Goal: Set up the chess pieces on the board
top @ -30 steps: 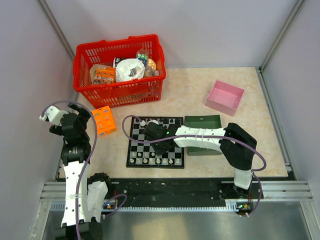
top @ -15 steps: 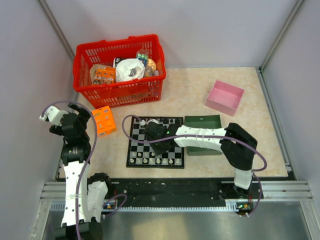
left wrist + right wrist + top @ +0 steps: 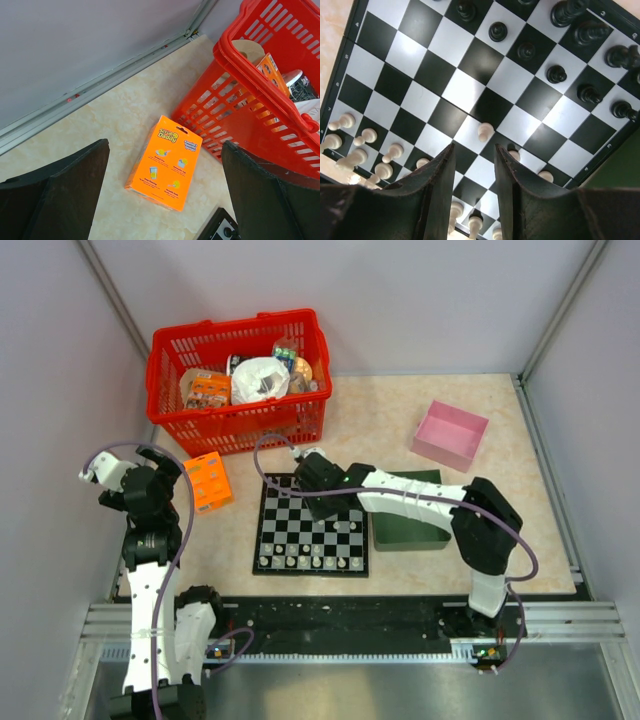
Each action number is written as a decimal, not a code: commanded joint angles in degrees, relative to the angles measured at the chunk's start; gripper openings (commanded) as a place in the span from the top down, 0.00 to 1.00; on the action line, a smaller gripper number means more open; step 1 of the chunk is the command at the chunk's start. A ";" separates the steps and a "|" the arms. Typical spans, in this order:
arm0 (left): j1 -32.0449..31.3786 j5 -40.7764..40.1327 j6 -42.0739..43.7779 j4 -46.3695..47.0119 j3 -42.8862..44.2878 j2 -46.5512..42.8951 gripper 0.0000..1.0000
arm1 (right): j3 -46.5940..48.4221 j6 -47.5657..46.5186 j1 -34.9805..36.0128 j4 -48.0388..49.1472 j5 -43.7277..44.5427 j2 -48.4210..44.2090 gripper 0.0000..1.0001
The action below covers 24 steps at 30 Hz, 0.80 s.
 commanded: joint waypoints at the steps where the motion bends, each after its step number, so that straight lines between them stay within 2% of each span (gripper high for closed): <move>1: 0.27 0.41 -0.08 2.65 -0.19 -0.66 0.01 | 4.08 -1.06 0.14 1.71 1.23 3.15 0.63; 12: 0.27 -0.03 0.19 2.47 -0.36 -0.66 0.01 | 5.40 -1.06 -0.65 1.71 2.37 6.50 0.63; 24: 0.27 -0.03 0.10 2.56 -0.36 -0.75 0.01 | 5.22 -1.14 -0.74 1.44 1.22 7.55 0.70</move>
